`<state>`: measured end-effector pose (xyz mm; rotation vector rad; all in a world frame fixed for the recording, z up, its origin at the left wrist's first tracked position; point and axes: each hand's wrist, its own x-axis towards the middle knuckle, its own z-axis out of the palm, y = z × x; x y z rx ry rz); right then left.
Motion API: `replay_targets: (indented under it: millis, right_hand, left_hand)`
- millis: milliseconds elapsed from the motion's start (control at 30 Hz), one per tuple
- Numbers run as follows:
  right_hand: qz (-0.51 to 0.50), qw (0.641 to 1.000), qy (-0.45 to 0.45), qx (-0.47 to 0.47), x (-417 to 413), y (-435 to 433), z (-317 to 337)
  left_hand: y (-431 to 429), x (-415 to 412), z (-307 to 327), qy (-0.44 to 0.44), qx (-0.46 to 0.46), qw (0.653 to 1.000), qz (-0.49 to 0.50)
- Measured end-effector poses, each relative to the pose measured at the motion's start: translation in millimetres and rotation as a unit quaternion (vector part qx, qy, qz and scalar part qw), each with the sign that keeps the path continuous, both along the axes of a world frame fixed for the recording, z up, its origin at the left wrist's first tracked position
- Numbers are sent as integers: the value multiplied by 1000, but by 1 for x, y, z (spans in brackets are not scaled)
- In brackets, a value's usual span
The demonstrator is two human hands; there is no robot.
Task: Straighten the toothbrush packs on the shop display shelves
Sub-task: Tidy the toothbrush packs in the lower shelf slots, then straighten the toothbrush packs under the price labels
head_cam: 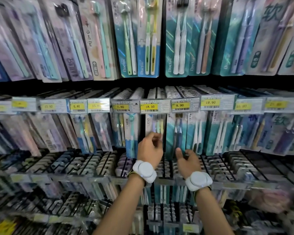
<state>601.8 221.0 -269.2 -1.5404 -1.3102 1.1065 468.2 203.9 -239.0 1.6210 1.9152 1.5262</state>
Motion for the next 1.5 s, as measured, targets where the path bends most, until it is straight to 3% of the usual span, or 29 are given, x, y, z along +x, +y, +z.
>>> replay_targets:
  millis: [233, 467, 633, 733, 833, 1100, 1300, 1500]
  right_hand:
    - [7, 999, 13, -37, -9, -2, -12]
    - [-3, 995, 43, -87, -26, -7, -17]
    - [63, 992, 74, -86, -44, -6, -12]
    - [155, 980, 67, -103, -69, 10, -19]
    - [199, 975, 69, -76, -86, -4, -4]
    - [301, 953, 5, -21, -124, -10, 4]
    - [285, 958, 2, -29, -136, -11, -2]
    - [252, 966, 38, -41, -159, -12, 2]
  left_hand:
    - [-25, -20, -17, 9, 0, 1000, 28]
    - [-38, -53, -30, -44, 4, 996, 79]
    - [-42, -73, -27, -91, 31, 986, 134]
    - [-31, -97, -24, -102, 56, 959, 257]
    - [-34, -118, -23, -76, 77, 951, 289]
    - [-14, -145, -13, 56, -63, 933, 349]
    - [-24, -163, -12, 78, -45, 926, 366]
    - [-35, -184, -17, 87, -34, 948, 303]
